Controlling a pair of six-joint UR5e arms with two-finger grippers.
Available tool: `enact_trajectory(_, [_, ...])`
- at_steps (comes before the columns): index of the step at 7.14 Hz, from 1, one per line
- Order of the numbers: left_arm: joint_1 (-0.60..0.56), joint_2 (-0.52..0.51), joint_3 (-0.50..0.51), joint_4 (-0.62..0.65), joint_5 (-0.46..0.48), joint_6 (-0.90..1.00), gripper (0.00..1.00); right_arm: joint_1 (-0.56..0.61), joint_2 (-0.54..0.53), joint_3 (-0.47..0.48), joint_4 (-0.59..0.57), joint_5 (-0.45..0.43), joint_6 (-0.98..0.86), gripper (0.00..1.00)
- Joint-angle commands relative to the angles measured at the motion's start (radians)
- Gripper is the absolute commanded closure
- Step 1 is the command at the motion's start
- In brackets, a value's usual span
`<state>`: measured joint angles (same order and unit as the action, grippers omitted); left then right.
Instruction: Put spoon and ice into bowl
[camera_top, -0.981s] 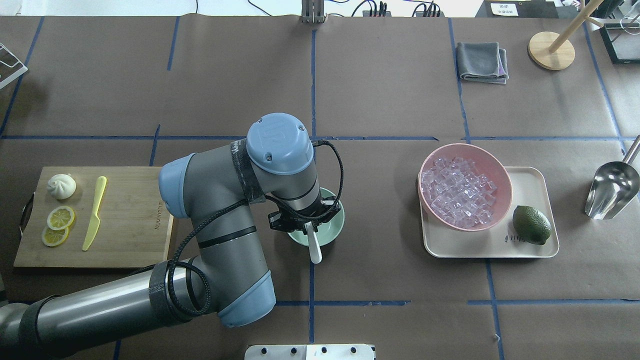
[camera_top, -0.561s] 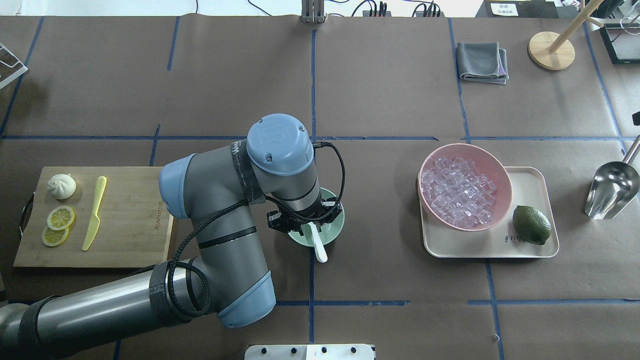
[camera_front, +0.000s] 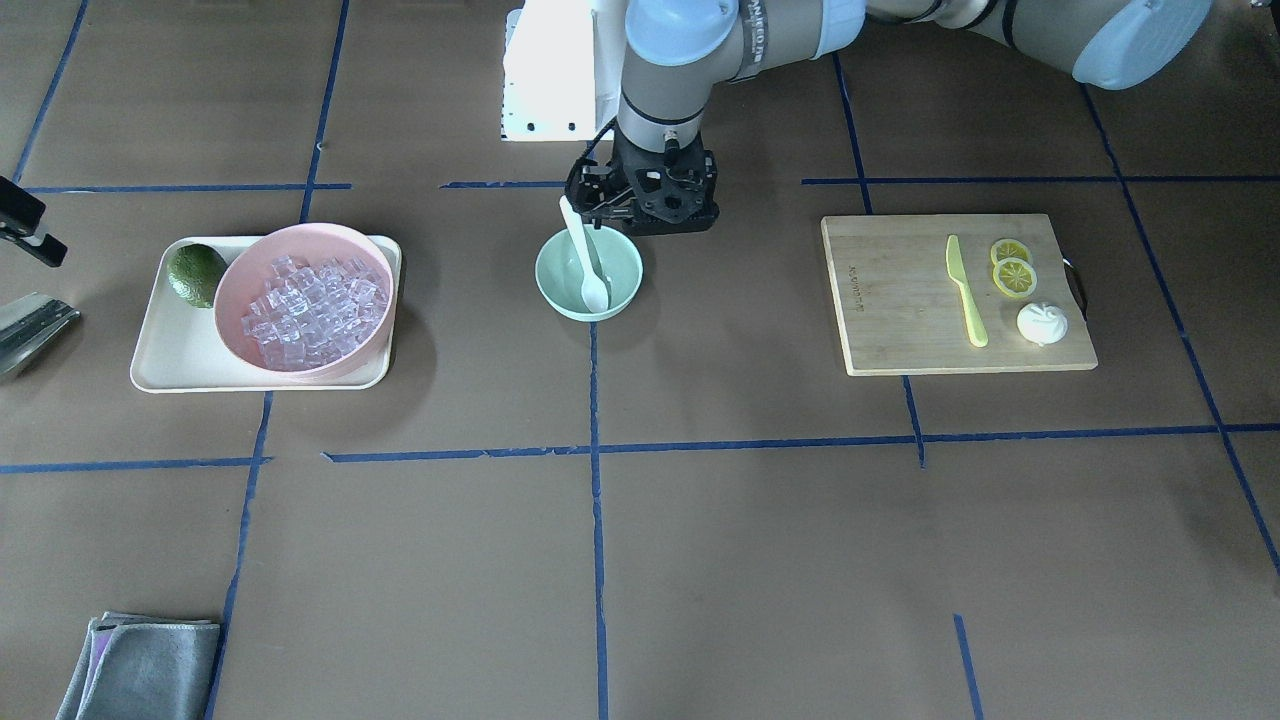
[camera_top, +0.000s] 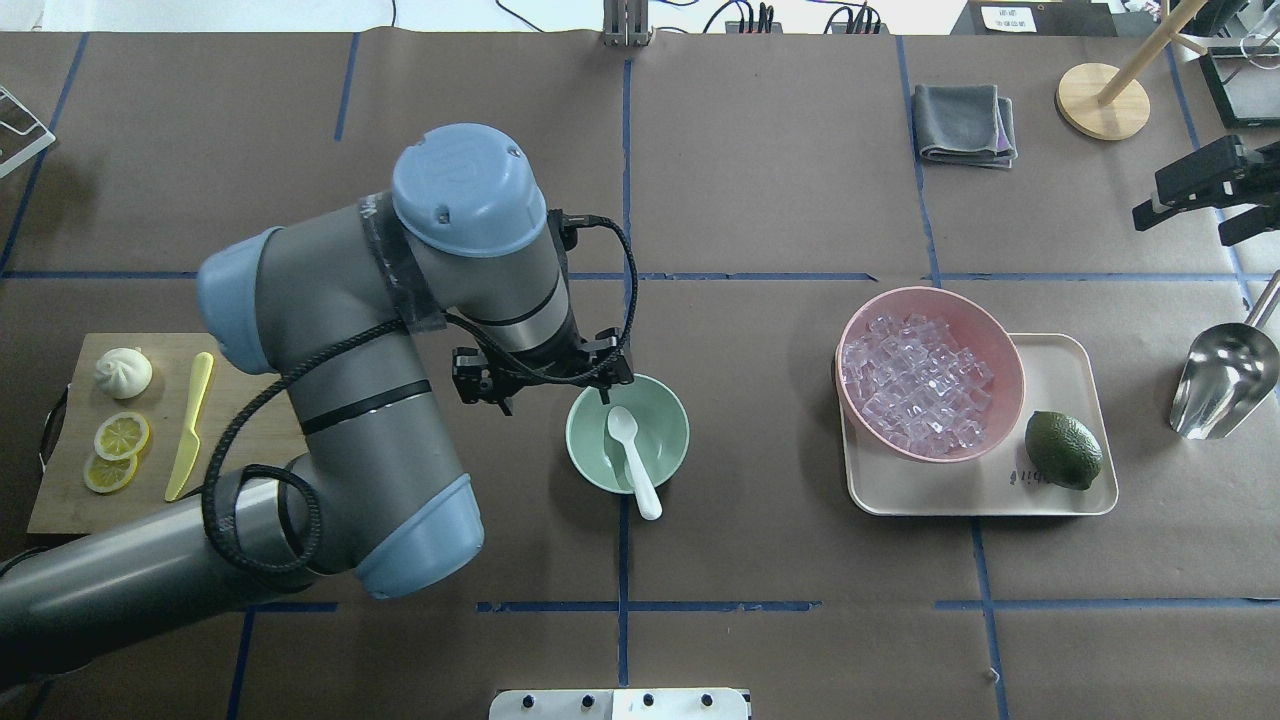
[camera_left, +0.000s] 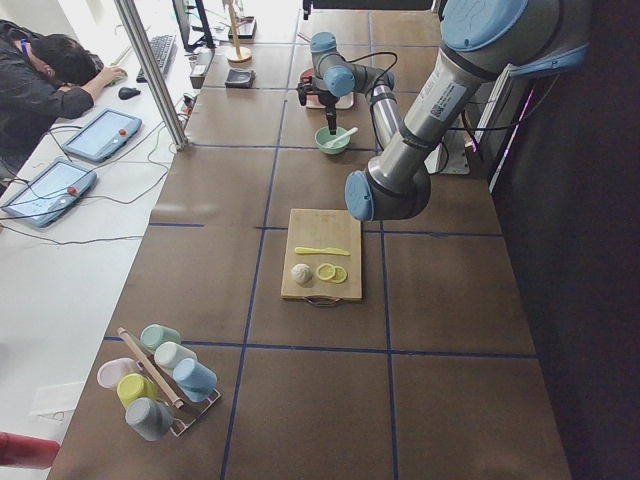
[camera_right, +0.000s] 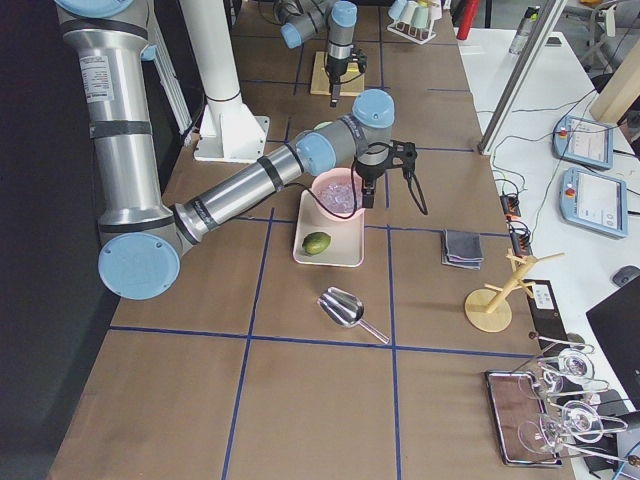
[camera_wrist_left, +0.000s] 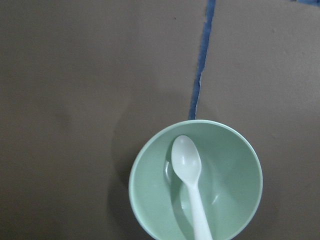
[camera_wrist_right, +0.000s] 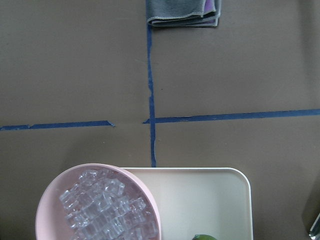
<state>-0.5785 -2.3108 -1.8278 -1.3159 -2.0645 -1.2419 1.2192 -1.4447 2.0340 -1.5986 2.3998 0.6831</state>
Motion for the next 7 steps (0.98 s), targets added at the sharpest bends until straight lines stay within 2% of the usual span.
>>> enact_trajectory(1, [-0.098, 0.17, -0.166, 0.038, -0.008, 0.17, 0.0, -0.161, 0.046, 0.034, 0.003, -0.138, 0.115, 0.0])
enact_trajectory(2, [-0.157, 0.206, -0.201, 0.04, -0.02, 0.244, 0.0, -0.229, 0.072, 0.034, 0.034, -0.198, 0.195, 0.0])
enact_trajectory(4, [-0.239, 0.316, -0.27, 0.041, -0.066, 0.356, 0.0, -0.349, 0.069, 0.031, 0.077, -0.318, 0.222, 0.0])
enact_trajectory(5, [-0.268, 0.377, -0.312, 0.043, -0.068, 0.407, 0.0, -0.386, 0.067, 0.023, 0.077, -0.349, 0.22, 0.01])
enact_trajectory(7, [-0.277, 0.407, -0.327, 0.044, -0.068, 0.429, 0.0, -0.409, 0.058, 0.0, 0.077, -0.352, 0.22, 0.02])
